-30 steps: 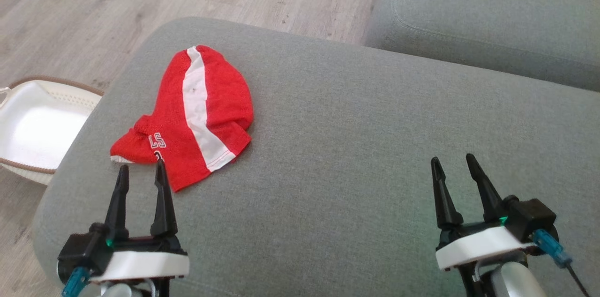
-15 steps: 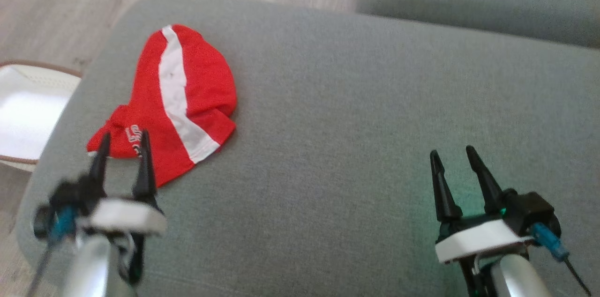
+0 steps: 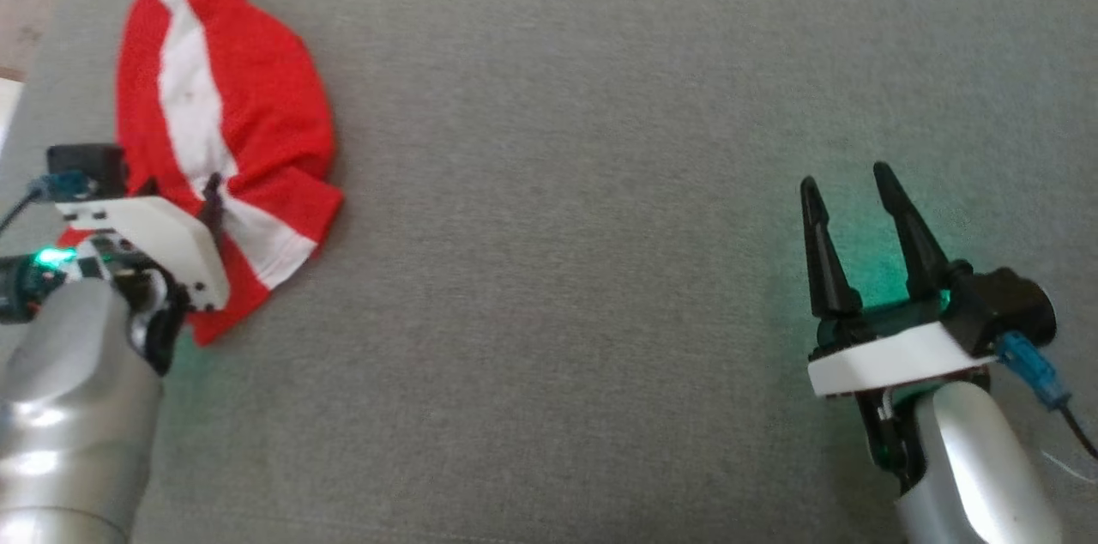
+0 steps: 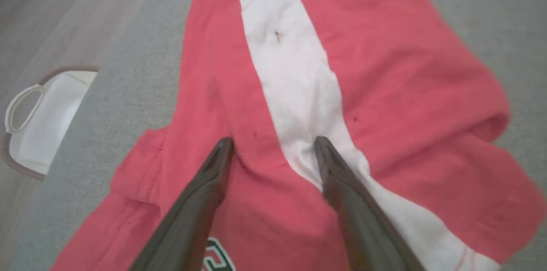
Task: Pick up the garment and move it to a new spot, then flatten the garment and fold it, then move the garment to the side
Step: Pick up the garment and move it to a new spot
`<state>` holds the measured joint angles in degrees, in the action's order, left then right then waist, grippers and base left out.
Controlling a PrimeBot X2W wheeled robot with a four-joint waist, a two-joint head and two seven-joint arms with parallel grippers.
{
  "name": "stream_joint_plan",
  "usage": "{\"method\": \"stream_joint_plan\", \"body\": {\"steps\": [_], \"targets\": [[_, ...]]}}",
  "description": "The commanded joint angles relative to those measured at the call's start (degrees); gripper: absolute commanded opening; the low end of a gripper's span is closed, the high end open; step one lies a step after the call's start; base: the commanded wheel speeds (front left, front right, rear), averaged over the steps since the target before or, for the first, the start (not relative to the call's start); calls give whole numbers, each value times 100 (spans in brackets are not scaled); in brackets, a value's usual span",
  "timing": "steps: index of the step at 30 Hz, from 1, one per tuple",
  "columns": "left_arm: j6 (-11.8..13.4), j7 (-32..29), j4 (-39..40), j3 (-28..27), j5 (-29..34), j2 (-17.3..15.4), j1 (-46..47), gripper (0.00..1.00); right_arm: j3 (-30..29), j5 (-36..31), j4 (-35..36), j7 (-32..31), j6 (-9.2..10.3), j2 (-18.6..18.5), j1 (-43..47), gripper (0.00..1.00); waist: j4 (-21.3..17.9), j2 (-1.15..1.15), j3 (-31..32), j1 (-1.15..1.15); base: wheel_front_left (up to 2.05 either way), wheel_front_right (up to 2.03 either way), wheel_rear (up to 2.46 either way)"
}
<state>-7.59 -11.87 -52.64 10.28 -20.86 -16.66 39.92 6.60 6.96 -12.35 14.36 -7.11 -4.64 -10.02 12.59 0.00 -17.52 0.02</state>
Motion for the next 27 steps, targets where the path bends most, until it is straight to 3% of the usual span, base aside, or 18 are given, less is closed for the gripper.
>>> {"method": "stream_joint_plan", "body": {"steps": [1, 7, 8, 9, 20, 27], "targets": [[11, -131, -105, -39, -142, -419, 316, 100, 151, -42, 252, 44, -37, -69, -189, 100, -266, 0, -254, -2, 0, 0, 0], [11, -621, -826, 121, -617, -601, 543, 100, 163, -47, 356, 47, -37, -96, -313, 100, -460, 0, -408, -2, 0, 0, 0], [11, -713, -893, 169, -697, -607, 543, 80, 158, -48, 365, 48, -37, -98, -323, 100, -480, 0, -415, -2, 0, 0, 0], [11, -775, -923, 224, -783, -609, 538, 0, 147, -50, 372, 49, -37, -98, -328, 100, -495, 0, -417, -2, 0, 0, 0], [10, -229, -730, 677, -1457, -613, 482, 0, 101, -73, 296, 58, -37, -49, -258, 100, -477, 0, -128, -2, 0, 0, 0], [10, 120, -198, 1244, -1921, -523, 382, 0, 147, -20, 199, 61, -37, 1, -197, 100, -494, 0, 224, -2, 0, 0, 0]]}}
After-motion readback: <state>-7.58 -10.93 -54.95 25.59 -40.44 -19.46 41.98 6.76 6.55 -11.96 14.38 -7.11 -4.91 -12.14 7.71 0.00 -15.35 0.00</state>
